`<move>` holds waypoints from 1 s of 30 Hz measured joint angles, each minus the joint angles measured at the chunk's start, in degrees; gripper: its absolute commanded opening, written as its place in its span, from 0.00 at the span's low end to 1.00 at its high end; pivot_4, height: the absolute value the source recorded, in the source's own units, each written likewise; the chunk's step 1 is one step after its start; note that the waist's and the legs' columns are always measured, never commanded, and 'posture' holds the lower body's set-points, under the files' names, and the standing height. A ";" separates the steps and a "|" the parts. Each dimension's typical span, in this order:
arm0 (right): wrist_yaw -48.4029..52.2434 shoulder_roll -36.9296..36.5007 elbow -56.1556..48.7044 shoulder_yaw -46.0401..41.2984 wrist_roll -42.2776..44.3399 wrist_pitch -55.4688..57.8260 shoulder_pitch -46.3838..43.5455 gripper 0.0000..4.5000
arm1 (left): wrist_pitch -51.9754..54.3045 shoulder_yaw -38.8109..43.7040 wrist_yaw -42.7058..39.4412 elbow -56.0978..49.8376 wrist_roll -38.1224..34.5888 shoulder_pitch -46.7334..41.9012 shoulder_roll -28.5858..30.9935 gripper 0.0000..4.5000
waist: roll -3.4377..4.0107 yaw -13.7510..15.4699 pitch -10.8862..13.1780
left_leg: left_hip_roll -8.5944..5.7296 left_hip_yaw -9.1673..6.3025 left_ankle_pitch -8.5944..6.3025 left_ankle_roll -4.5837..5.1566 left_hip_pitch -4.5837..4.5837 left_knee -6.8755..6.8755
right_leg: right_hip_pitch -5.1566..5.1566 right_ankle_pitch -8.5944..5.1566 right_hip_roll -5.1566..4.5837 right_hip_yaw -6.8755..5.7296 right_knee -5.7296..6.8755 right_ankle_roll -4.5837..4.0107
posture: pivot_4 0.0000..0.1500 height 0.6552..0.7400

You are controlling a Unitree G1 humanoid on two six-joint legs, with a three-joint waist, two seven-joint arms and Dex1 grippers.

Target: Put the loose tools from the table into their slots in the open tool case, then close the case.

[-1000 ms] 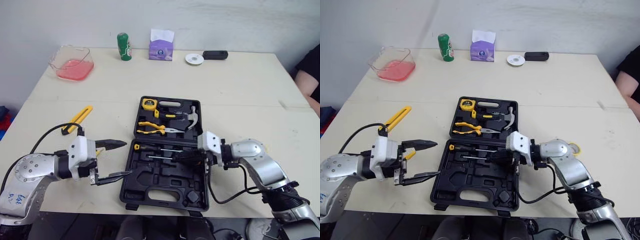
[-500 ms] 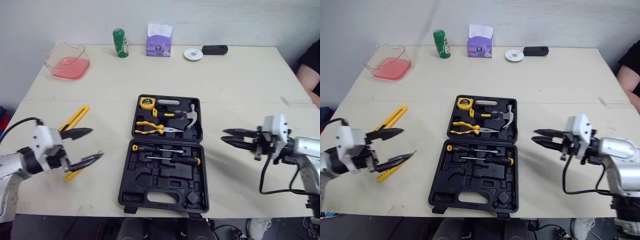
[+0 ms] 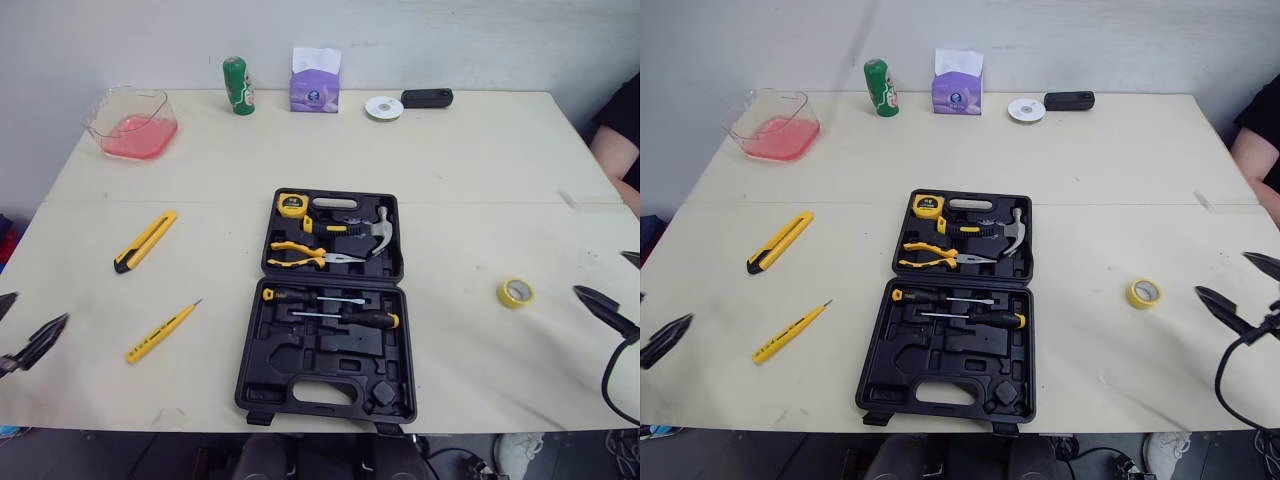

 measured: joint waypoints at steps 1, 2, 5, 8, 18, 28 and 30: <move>-1.14 -0.11 2.35 -0.97 -0.26 -1.11 0.44 1.00 | -0.71 0.67 0.37 2.01 0.32 1.00 0.09 1.00 | 0.00 -0.03 0.00 | 0.00 0.03 -0.03 -0.03 0.02 -0.01 | -0.01 -0.01 -0.01 0.01 0.00 -0.01 | 1.00 1.00; -2.81 -0.41 5.95 -2.11 -0.71 -2.49 1.39 1.00 | -1.54 1.49 1.11 4.84 0.98 2.00 0.24 1.00 | 0.00 -0.09 0.00 | 0.00 0.05 -0.05 -0.03 0.03 -0.05 | -0.03 -0.01 -0.01 0.01 -0.03 -0.02 | 1.00 1.00; -9.42 -1.08 17.95 -5.17 -2.27 -6.61 3.69 1.00 | -2.86 4.22 3.58 11.48 1.08 2.99 0.24 1.00 | -0.06 0.03 0.00 | -0.02 0.13 -0.10 0.00 0.03 -0.13 | -0.08 -0.03 -0.10 -0.03 -0.10 -0.04 | 1.00 1.00; -12.23 -1.08 22.84 -5.20 -2.72 -9.29 4.51 1.00 | -3.85 4.46 3.56 11.69 0.50 1.53 0.24 1.00 | -0.05 -0.01 -0.01 | -0.10 0.17 -0.03 0.04 0.09 -0.13 | -0.06 0.02 -0.26 0.05 0.00 -0.03 | 1.00 1.00; -11.46 0.96 20.88 -3.79 -0.70 -11.28 3.47 1.00 | -5.04 1.60 1.57 9.43 -0.01 0.06 0.25 1.00 | -0.07 -1.98 -0.04 | -0.08 0.56 0.05 0.00 0.40 -0.49 | -0.06 0.09 -0.18 0.46 0.00 -0.05 | 1.00 1.00; -5.69 5.30 -1.12 4.80 6.40 1.33 -2.88 1.00 | -4.94 1.18 -1.49 6.68 -0.19 1.64 1.84 1.00 | -0.21 -2.32 -0.01 | -0.06 0.83 0.04 0.05 0.79 -0.78 | 0.00 0.08 -0.38 0.51 0.00 -0.06 | 1.00 1.00; -5.27 6.08 -6.05 7.00 7.20 4.44 -2.88 1.00 | -3.40 1.37 -2.03 4.27 -0.72 3.35 1.84 1.00 | -0.21 -2.07 -0.01 | -0.07 0.87 0.02 0.09 0.78 -0.77 | -0.01 0.09 -0.40 0.52 -0.02 -0.06 | 1.00 1.00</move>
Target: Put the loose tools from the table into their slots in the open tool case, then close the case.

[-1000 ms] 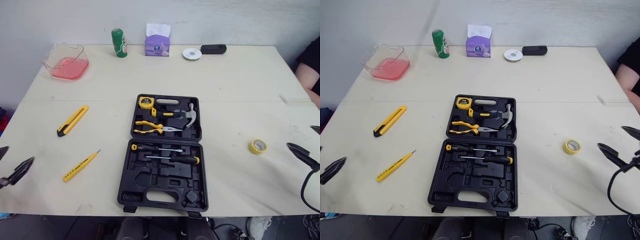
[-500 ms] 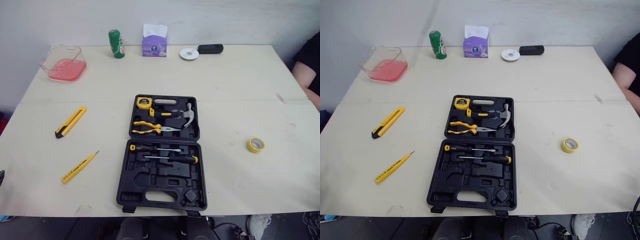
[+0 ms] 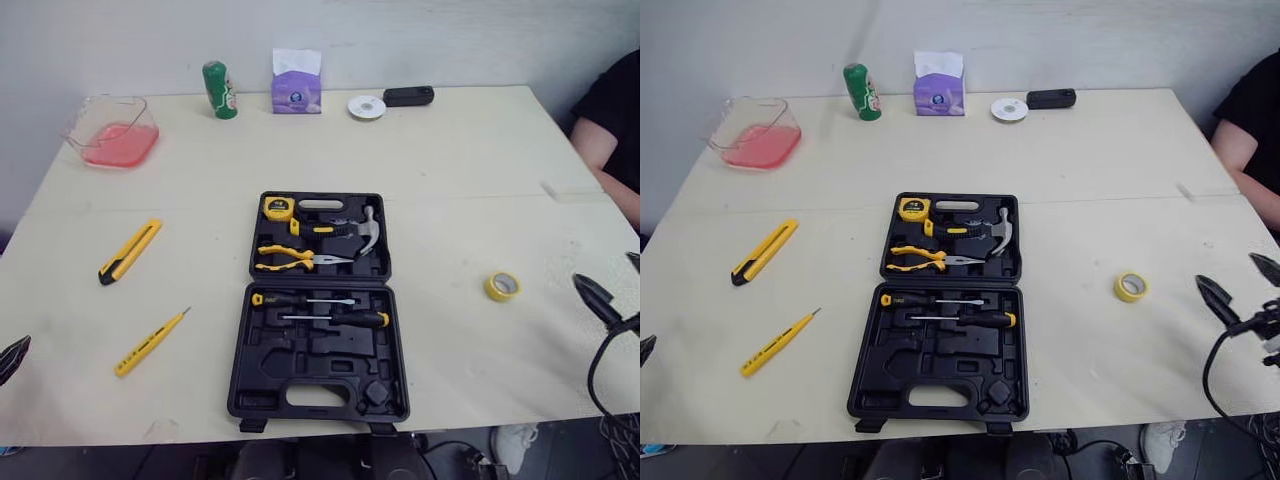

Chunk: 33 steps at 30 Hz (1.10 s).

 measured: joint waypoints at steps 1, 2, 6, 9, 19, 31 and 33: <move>0.16 0.44 -2.66 1.10 0.55 1.49 -0.39 1.00 | 1.39 0.00 -0.32 -1.56 -0.71 0.51 -0.02 1.00 | 0.00 0.08 0.00 | 0.00 0.01 -0.02 -0.04 0.00 0.02 | 0.00 0.00 0.00 0.01 0.01 0.00 | 1.00 1.00; 0.17 0.82 -5.46 2.33 1.41 3.34 -0.77 1.00 | 3.14 -0.01 -0.81 -3.66 -1.49 1.00 -0.01 1.00 | -0.02 0.21 0.01 | 0.01 0.00 -0.04 -0.06 0.00 0.03 | -0.01 0.00 -0.01 0.03 0.03 0.00 | 1.00 1.00; 4.95 2.96 -16.82 5.33 7.82 8.75 -1.26 1.00 | 8.61 -2.33 -5.03 -13.40 -4.31 3.56 0.68 1.00 | 0.00 0.76 0.01 | 0.02 -0.01 -0.02 -0.09 0.02 0.02 | -0.03 0.00 0.03 0.07 0.07 -0.02 | 1.00 1.00; 11.21 2.29 -23.63 9.72 10.25 12.11 -0.47 1.00 | 8.78 -5.82 -9.00 -16.89 -2.46 6.05 3.73 1.00 | -0.03 1.01 0.00 | 0.02 -0.02 -0.02 -0.09 -0.01 0.02 | -0.03 -0.02 0.05 0.01 0.05 -0.05 | 1.00 1.00; 22.82 5.34 -33.42 21.20 11.99 13.06 -6.75 1.00 | 16.15 -16.65 -10.75 -23.03 1.59 2.78 8.44 1.00 | -0.07 0.78 0.02 | 0.07 0.02 0.10 0.09 -0.01 0.01 | -0.07 -0.02 0.15 -0.22 0.05 -0.05 | 1.00 1.00; 23.00 7.87 -37.00 26.74 12.20 15.66 -8.96 1.00 | 18.79 -24.67 -5.30 -22.33 6.00 -1.87 6.53 1.00 | -0.13 0.91 -0.01 | 0.02 0.01 0.10 0.21 -0.07 0.04 | -0.04 0.00 0.08 -0.64 0.11 -0.03 | 1.00 1.00; 22.82 7.86 -37.00 26.74 11.94 15.79 -8.95 1.00 | 18.43 -24.97 -4.81 -22.32 6.52 -1.92 6.41 1.00 | -0.13 0.91 0.00 | 0.02 0.01 0.13 0.23 -0.05 0.06 | -0.04 0.00 0.06 -0.64 0.08 -0.03 | 1.00 1.00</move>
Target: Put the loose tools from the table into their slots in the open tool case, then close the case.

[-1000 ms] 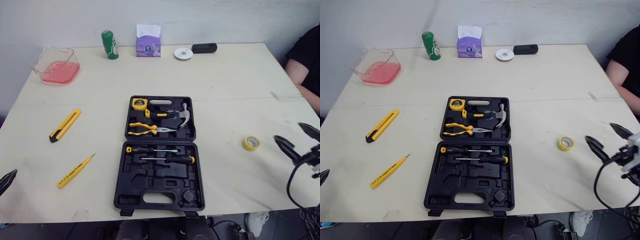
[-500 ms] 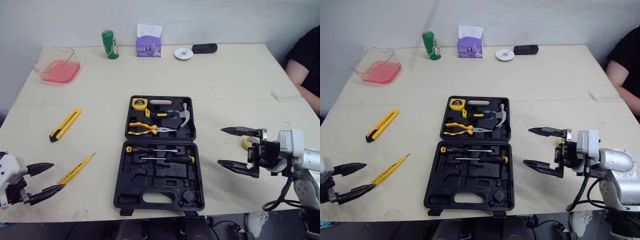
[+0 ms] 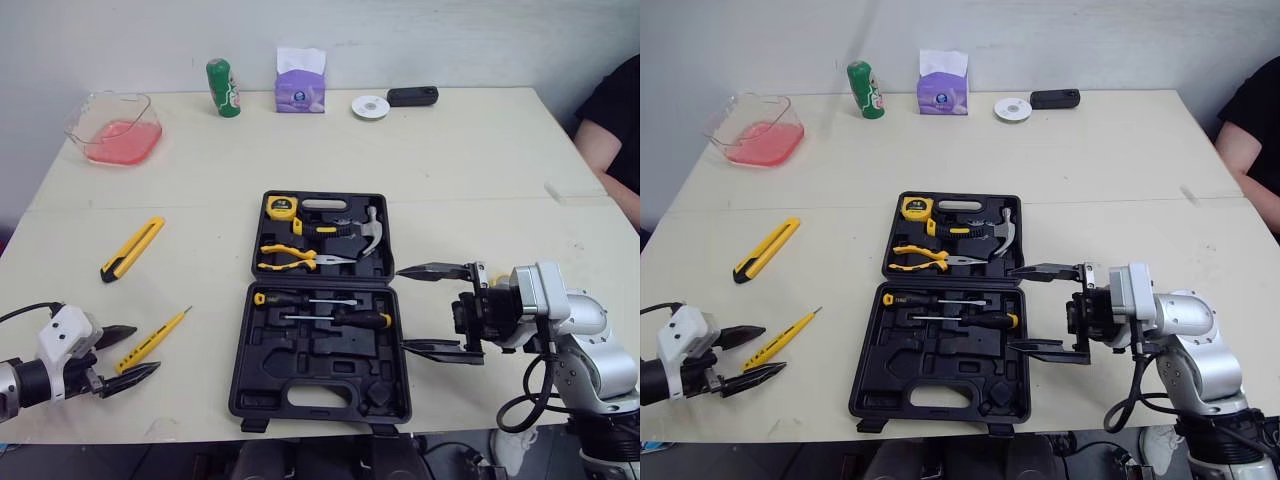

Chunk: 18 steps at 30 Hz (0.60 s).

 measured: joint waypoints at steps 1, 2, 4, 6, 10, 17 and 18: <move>-0.09 0.00 0.00 0.00 -0.11 0.04 0.00 1.00 | -0.37 -0.21 0.23 0.01 0.27 -0.08 -0.08 1.00 | 0.00 0.00 0.00 | -0.01 0.00 0.02 0.01 0.01 0.00 | 0.00 0.00 -0.01 0.01 0.01 0.00 | 1.00 1.00; -0.22 0.00 0.00 0.00 -0.24 0.08 0.03 1.00 | -0.75 -0.45 0.38 0.03 0.47 -0.30 -0.42 1.00 | 0.00 0.01 0.00 | -0.01 0.00 0.04 0.01 0.03 0.00 | 0.01 0.00 -0.03 0.01 0.03 0.00 | 1.00 1.00; -0.30 0.00 0.00 0.00 -0.39 0.08 0.21 1.00 | -1.04 -0.92 0.90 0.05 0.58 -0.84 -1.06 1.00 | 0.01 0.05 0.00 | -0.02 0.00 0.05 -0.02 0.07 0.00 | 0.02 0.00 -0.04 0.03 0.06 -0.01 | 1.00 1.00; -0.25 -0.01 0.00 0.00 -0.75 -0.13 0.86 1.00 | -1.59 -1.44 1.42 0.03 0.73 -1.42 -1.93 1.00 | 0.01 0.53 -0.01 | -0.03 -0.02 0.05 -0.03 0.07 0.00 | 0.02 0.01 -0.06 0.02 0.07 -0.01 | 1.00 1.00; 0.50 0.00 0.28 -0.04 -1.41 -1.21 2.79 1.00 | -2.35 -2.27 2.57 0.04 1.71 -2.02 -2.35 0.72 | 0.01 1.25 -0.01 | -0.04 0.00 0.06 0.01 0.07 0.00 | 0.03 0.01 -0.05 0.02 0.04 -0.01 | 1.00 1.00; 1.55 0.05 2.08 -0.07 -2.06 -3.36 3.25 1.00 | -3.68 -3.09 2.59 -0.35 1.64 -1.87 -3.64 0.12 | 0.09 1.31 -0.05 | -0.06 0.01 0.07 0.03 0.11 0.00 | 0.06 0.01 -0.07 0.02 0.06 -0.01 | 1.00 1.00; 1.63 0.08 2.36 -0.07 -2.23 -3.82 3.29 1.00 | -3.96 -3.08 2.59 -0.37 1.64 -1.72 -3.85 0.12 | 0.09 1.31 -0.05 | -0.06 0.02 0.07 0.03 0.11 0.00 | 0.06 0.01 -0.07 0.03 0.06 -0.01 | 1.00 1.00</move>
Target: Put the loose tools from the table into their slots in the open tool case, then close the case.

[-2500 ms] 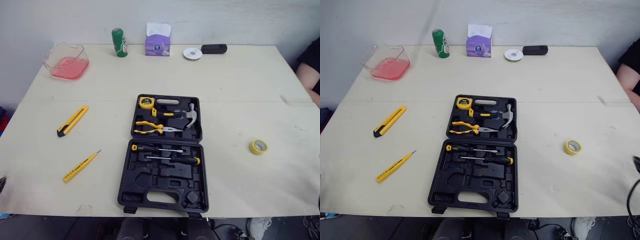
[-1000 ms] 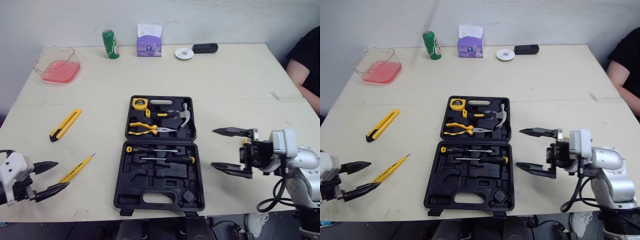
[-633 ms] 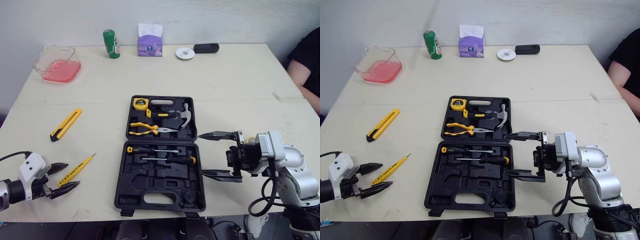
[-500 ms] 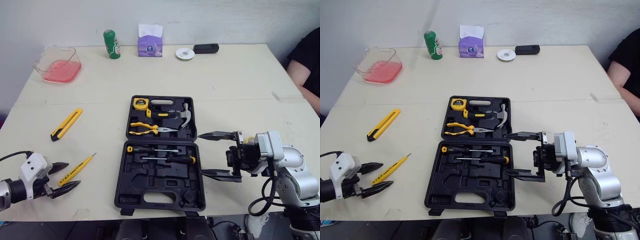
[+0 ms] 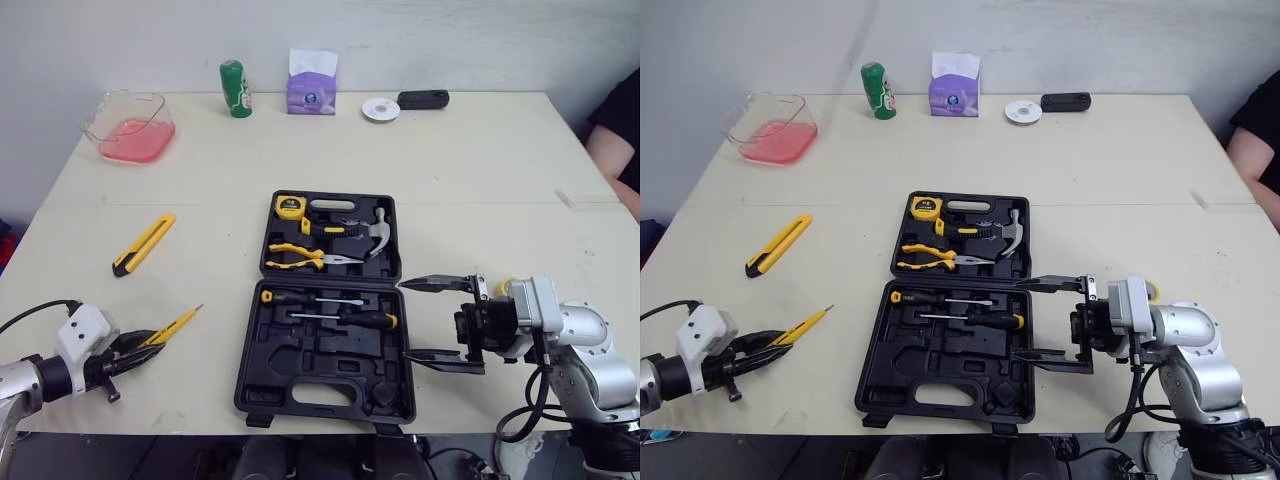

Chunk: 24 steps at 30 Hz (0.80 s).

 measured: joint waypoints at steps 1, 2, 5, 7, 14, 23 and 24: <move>0.08 0.04 0.11 0.00 -0.24 -0.35 0.07 1.00 | -0.36 0.06 0.03 0.12 0.00 0.09 -0.30 0.12 | 0.01 0.00 -0.01 | 0.00 0.00 0.00 0.00 0.00 0.00 | 0.00 0.00 0.00 0.00 0.00 0.00 | 1.00 1.00; 0.20 0.08 0.21 0.01 -0.40 -0.45 0.19 1.00 | -0.81 0.22 0.07 0.32 0.00 0.11 -0.60 0.12 | 0.03 0.00 -0.02 | 0.00 0.00 0.00 0.00 0.00 0.00 | 0.00 0.00 0.00 0.00 0.00 0.00 | 1.00 1.00; 0.32 0.12 0.53 0.02 -0.91 -0.95 0.21 1.00 | -3.04 0.70 0.01 1.29 -0.06 0.01 -1.70 0.12 | 0.04 0.01 -0.02 | 0.00 0.00 0.00 0.00 0.00 0.00 | 0.00 0.00 0.00 0.00 0.00 0.00 | 1.00 1.00; 0.32 0.12 0.57 0.02 -1.00 -1.40 0.21 1.00 | -5.16 1.26 -0.24 2.11 -0.42 -0.38 -3.01 0.12 | 0.04 0.06 -0.02 | 0.00 -0.01 0.00 0.00 0.00 0.00 | 0.00 0.00 0.00 -0.02 0.00 0.00 | 1.00 1.00; -0.84 0.01 0.56 -0.67 -1.35 -1.29 0.29 1.00 | -13.39 1.59 -5.56 2.83 -2.30 -2.64 -2.85 0.12 | -0.11 0.04 0.01 | 0.01 -0.04 -0.01 0.00 -0.08 0.04 | -0.01 0.00 0.00 -0.07 -0.04 0.00 | 1.00 1.00; 0.29 -4.38 2.32 -4.59 -1.81 -1.20 1.90 1.00 | -7.26 -5.84 -10.43 -11.86 -7.64 -15.11 3.65 0.12 | -0.13 -0.26 0.06 | -0.02 -0.06 0.03 0.03 -0.12 0.07 | 0.04 0.02 0.18 -0.11 0.06 0.03 | 1.00 1.00; 0.25 -4.40 2.40 -4.52 -2.08 -1.20 1.83 1.00 | -4.78 -7.87 -10.45 -13.36 -8.53 -17.26 4.07 0.12 | -0.14 -0.29 0.06 | 0.00 -0.06 0.04 0.01 -0.12 0.08 | 0.02 0.02 0.30 -0.12 0.24 0.03 | 1.00 1.00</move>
